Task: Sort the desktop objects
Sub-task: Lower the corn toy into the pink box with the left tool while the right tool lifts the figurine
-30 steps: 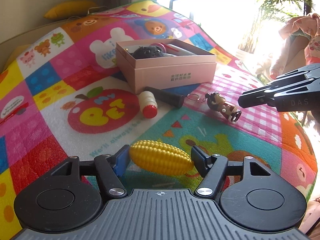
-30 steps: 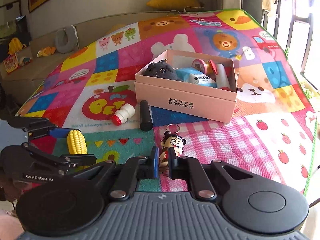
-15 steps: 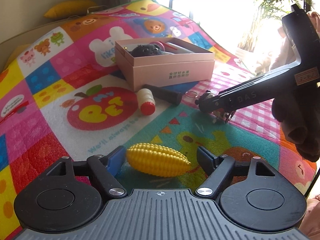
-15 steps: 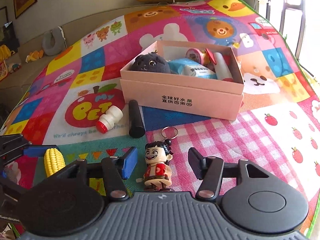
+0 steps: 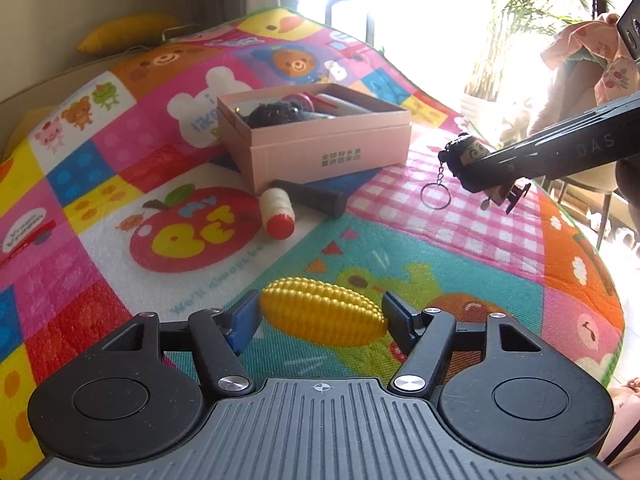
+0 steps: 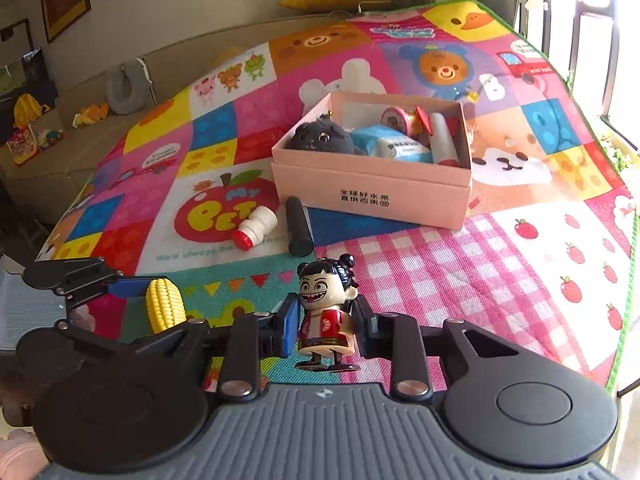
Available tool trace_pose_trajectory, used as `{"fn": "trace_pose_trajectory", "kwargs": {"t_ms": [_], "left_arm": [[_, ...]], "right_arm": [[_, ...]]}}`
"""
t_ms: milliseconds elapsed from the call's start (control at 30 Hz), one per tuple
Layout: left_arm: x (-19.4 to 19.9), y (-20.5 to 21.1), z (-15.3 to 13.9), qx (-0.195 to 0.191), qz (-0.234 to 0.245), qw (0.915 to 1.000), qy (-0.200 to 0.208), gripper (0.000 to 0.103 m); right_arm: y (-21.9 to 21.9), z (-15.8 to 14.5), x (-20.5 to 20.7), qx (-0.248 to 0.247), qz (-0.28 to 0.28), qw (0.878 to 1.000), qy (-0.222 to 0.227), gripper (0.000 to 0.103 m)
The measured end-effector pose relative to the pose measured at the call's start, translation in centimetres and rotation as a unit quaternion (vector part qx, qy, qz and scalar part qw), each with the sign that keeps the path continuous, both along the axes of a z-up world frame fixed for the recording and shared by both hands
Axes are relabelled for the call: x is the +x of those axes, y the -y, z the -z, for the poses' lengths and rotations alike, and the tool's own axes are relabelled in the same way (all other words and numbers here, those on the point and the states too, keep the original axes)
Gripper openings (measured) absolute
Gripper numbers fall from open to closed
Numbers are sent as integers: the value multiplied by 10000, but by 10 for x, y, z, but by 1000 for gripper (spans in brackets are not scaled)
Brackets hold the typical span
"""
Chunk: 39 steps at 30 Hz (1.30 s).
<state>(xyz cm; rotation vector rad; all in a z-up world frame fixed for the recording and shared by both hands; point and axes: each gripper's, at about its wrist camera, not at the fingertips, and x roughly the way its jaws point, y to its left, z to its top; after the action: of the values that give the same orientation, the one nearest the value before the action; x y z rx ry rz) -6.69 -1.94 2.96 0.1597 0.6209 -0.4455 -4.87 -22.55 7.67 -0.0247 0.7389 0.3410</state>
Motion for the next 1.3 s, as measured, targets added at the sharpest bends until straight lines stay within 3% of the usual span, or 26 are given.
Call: {"fn": "trace_pose_trajectory", "kwargs": {"t_ms": [167, 333, 467, 700, 900, 1000, 1100, 1300], "left_arm": [[-12, 9, -54, 36, 184, 9959, 881, 71], [-9, 22, -112, 272, 260, 9809, 1909, 71], [8, 34, -140, 299, 212, 9732, 2269, 71], [73, 71, -136, 215, 72, 9790, 2028, 71], [146, 95, -113, -328, -35, 9864, 1611, 72], [171, 97, -102, -399, -37, 9894, 1399, 83], [173, 80, -88, -370, -268, 9887, 1430, 96], [157, 31, -58, -206, -730, 9940, 791, 99]], "right_arm": [[18, -50, -21, 314, 28, 9977, 600, 27], [26, -107, -37, 460, 87, 9890, 1406, 27], [28, -139, -44, 450, 118, 9798, 1943, 27], [44, -172, -22, 423, 465, 9671, 2465, 27], [60, -169, 29, 524, 683, 9668, 2405, 27], [67, -161, 61, 628, 789, 9714, 2149, 27], [69, -150, 86, 601, 848, 9752, 1955, 27], [58, -131, 127, 633, 792, 9812, 1642, 27]]}}
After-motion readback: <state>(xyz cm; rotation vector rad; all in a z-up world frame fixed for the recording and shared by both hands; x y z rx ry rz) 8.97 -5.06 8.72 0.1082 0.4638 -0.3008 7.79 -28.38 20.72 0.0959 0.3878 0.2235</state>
